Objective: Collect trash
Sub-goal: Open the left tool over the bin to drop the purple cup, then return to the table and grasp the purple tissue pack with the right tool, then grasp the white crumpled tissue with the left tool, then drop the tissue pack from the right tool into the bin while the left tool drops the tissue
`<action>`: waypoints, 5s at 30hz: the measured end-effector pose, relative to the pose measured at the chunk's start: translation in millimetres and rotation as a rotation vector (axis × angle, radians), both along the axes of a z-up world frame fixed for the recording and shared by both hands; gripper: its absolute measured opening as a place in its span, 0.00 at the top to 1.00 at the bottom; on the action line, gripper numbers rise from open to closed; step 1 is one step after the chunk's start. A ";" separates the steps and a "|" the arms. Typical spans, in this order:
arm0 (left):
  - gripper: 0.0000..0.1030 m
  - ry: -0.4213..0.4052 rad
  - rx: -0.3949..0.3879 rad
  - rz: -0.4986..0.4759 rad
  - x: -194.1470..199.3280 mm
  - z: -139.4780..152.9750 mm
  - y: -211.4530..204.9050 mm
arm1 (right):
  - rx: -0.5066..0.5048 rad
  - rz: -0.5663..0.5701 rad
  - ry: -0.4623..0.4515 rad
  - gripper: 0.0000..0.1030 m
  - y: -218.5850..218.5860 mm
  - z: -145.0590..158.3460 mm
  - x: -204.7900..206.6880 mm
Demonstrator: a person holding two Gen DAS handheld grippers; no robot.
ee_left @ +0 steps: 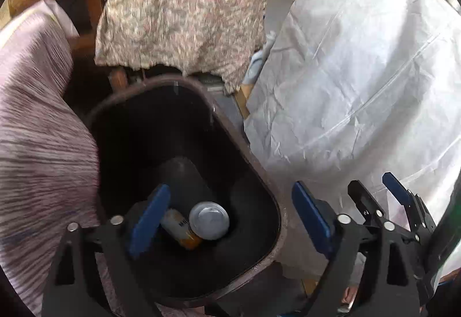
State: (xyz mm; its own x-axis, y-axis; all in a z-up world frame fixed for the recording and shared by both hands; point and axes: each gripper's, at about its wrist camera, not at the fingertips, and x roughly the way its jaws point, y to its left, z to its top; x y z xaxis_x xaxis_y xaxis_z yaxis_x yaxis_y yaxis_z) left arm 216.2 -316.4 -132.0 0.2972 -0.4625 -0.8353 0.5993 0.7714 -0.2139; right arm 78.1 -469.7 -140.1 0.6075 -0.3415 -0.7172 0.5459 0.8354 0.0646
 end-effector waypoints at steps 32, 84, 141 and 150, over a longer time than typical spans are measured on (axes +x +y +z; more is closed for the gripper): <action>0.05 -0.599 0.007 0.433 -108.1 165.4 317.5 | 0.112 0.775 -0.174 0.05 258.4 143.1 75.8; 0.05 -0.512 0.226 0.805 -112.0 125.4 508.3 | 0.285 1.163 0.002 0.85 506.0 136.3 174.4; 0.59 -0.230 -0.082 0.046 -48.7 112.5 135.9 | 0.061 0.437 0.096 0.80 117.8 19.0 88.6; 0.59 -0.184 -0.038 0.029 -41.3 85.4 106.1 | 0.071 0.406 0.140 0.55 112.8 -21.5 87.3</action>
